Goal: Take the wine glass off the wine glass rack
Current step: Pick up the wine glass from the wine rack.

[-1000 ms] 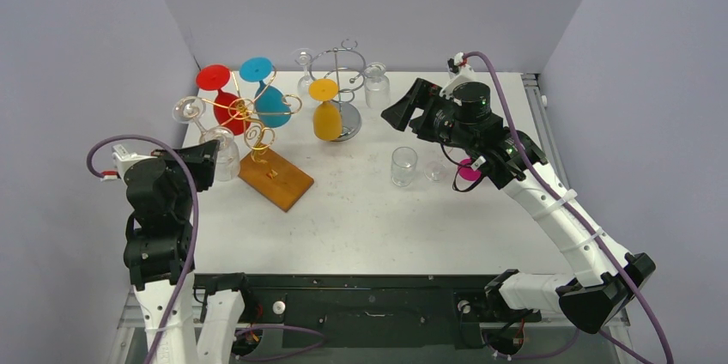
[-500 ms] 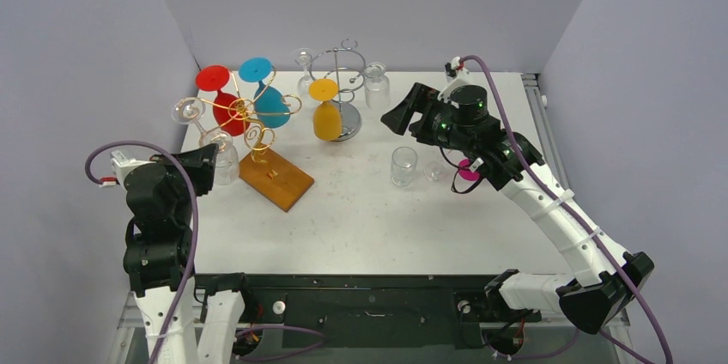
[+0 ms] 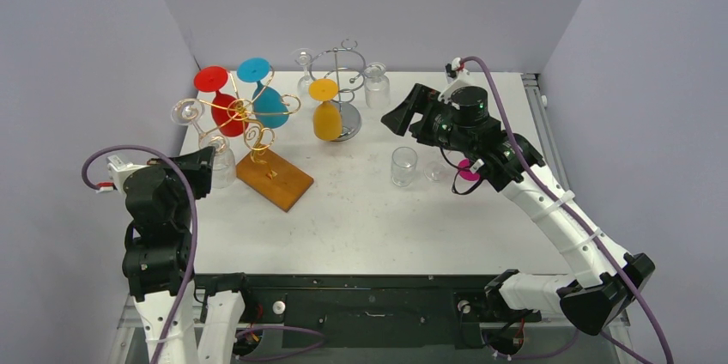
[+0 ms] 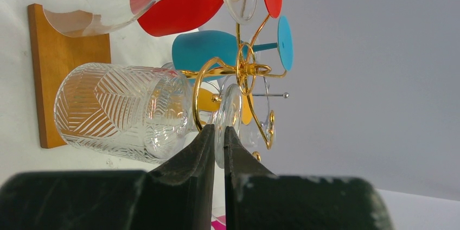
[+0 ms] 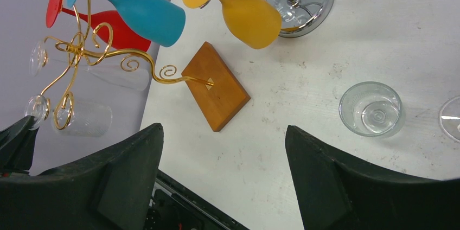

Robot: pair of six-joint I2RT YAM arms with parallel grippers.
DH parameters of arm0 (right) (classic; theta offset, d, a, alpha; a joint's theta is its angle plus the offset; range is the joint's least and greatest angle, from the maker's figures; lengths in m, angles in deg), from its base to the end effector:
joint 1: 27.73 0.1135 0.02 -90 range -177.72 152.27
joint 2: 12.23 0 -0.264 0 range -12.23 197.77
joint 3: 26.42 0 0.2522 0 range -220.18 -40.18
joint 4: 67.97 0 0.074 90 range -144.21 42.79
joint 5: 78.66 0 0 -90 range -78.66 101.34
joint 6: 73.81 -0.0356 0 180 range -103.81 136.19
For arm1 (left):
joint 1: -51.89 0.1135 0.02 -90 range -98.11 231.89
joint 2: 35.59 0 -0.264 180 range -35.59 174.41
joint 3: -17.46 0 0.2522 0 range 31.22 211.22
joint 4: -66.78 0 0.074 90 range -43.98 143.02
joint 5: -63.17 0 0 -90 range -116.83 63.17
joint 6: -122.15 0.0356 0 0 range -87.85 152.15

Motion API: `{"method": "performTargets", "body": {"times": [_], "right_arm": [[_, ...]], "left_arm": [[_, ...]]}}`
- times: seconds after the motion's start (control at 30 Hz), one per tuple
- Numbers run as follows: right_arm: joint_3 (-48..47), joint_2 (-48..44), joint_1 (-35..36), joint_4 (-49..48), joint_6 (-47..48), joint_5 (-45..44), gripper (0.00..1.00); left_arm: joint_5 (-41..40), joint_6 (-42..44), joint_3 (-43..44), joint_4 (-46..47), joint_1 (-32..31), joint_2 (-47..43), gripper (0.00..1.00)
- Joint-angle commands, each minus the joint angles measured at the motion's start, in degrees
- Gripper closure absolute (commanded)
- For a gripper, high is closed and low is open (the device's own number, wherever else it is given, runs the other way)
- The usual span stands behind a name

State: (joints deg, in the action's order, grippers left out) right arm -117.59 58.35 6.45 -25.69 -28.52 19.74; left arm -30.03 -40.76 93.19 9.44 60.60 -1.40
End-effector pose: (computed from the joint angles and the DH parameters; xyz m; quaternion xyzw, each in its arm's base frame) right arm 0.2203 0.1559 0.4108 0.0348 0.8256 0.4025 0.3939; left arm 0.0944 0.0165 0.3993 -0.5338 0.5924 -0.3016 0.5226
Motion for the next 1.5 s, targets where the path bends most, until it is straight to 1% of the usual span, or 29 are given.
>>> {"method": "performTargets", "body": {"times": [0.0, 0.5, 1.47], "right_arm": [[0.56, -2.19, 0.12, -2.54, 0.81, 0.25, 0.22], [0.03, -2.00, -0.23, -2.35, 1.09, 0.32, 0.22], [-0.11, -1.53, -0.60, -1.89, 1.34, 0.30, 0.22]], "left_arm": [[-0.44, -0.69, 3.31, 3.79, -0.10, -0.19, 1.00], [-3.62, -1.92, 4.55, 4.75, -0.18, -0.12, 1.00], [-7.00, -3.23, 4.75, 7.78, -0.11, 1.15, 1.00]]}}
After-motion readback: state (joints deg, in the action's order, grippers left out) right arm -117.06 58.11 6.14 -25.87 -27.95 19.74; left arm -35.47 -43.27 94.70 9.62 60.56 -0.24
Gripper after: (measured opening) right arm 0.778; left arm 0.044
